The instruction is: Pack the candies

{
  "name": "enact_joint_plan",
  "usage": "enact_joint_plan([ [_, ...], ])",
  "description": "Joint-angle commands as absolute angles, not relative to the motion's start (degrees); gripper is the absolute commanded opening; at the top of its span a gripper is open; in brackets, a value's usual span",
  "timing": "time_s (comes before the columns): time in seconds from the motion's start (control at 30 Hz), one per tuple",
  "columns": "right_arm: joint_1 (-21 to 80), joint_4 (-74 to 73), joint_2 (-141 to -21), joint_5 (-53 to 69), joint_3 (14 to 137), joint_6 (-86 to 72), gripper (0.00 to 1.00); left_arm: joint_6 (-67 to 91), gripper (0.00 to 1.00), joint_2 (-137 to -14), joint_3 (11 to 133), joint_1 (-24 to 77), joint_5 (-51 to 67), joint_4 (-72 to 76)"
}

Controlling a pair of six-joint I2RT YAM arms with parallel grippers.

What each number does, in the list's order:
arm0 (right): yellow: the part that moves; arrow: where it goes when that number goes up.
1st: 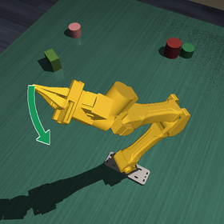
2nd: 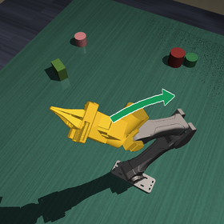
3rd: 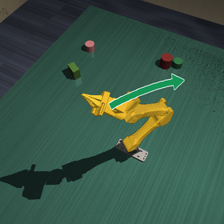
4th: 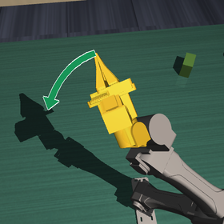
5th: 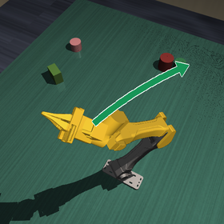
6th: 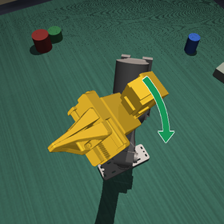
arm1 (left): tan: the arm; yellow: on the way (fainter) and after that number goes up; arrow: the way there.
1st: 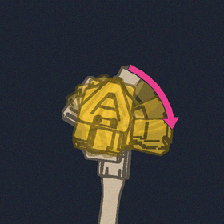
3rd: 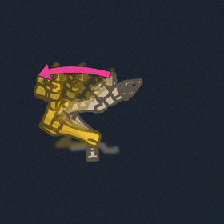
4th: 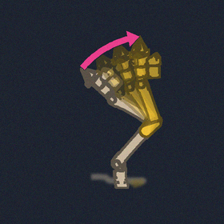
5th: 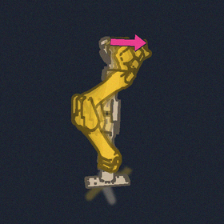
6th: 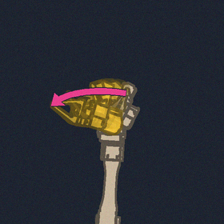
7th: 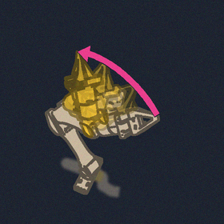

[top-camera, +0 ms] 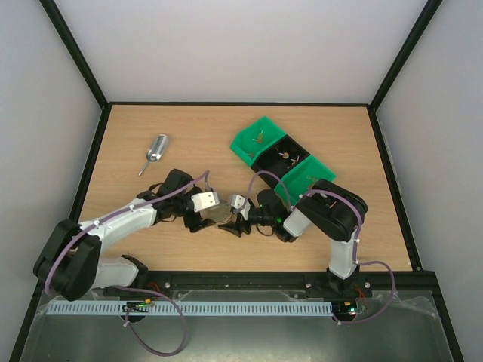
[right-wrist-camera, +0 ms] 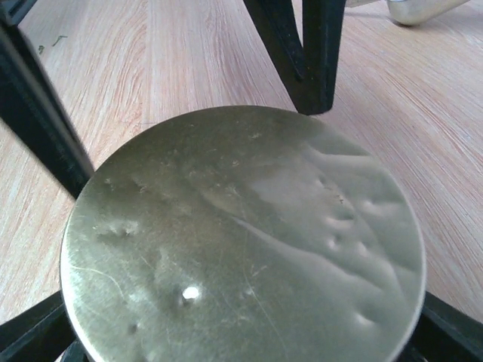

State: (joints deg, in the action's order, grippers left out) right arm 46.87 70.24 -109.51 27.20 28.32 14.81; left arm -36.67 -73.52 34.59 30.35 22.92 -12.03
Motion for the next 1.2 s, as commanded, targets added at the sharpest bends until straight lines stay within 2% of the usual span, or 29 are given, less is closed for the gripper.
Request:
enact_joint_plan([
  [0.0,47.5,69.9,-108.7,29.8,26.3,17.5,0.58,-40.2,0.88,-73.3,35.3,25.6,20.1,-12.6],
  [0.13,47.5,70.1,-108.5,27.6,26.5,15.6,0.57,-41.7,0.85,-71.3,36.1,22.8,23.5,-16.0],
  [0.27,47.5,70.1,-108.9,24.5,26.9,12.8,0.58,-36.1,0.96,-68.2,35.7,25.9,26.2,-16.1],
  [0.47,47.8,69.8,-109.0,20.5,26.9,11.1,0.6,-21.0,0.96,-70.6,35.7,32.8,22.6,-8.2],
  [0.63,48.2,69.5,-108.9,20.0,26.6,11.0,0.6,-20.6,0.96,-73.1,34.9,34.9,20.1,-5.0],
  [0.97,48.4,69.3,-108.5,20.2,26.3,11.4,0.6,-28.1,0.86,-76.5,35.2,35.2,18.6,-6.6],
  [1.03,48.4,69.3,-108.3,20.9,26.1,12.2,0.6,-29.6,0.79,-76.4,35.1,35.1,18.6,-7.3],
  [1.17,48.4,69.6,-107.9,23.5,25.5,14.0,0.6,-34.7,0.74,-76.5,35.5,34.8,21.0,-10.5],
])
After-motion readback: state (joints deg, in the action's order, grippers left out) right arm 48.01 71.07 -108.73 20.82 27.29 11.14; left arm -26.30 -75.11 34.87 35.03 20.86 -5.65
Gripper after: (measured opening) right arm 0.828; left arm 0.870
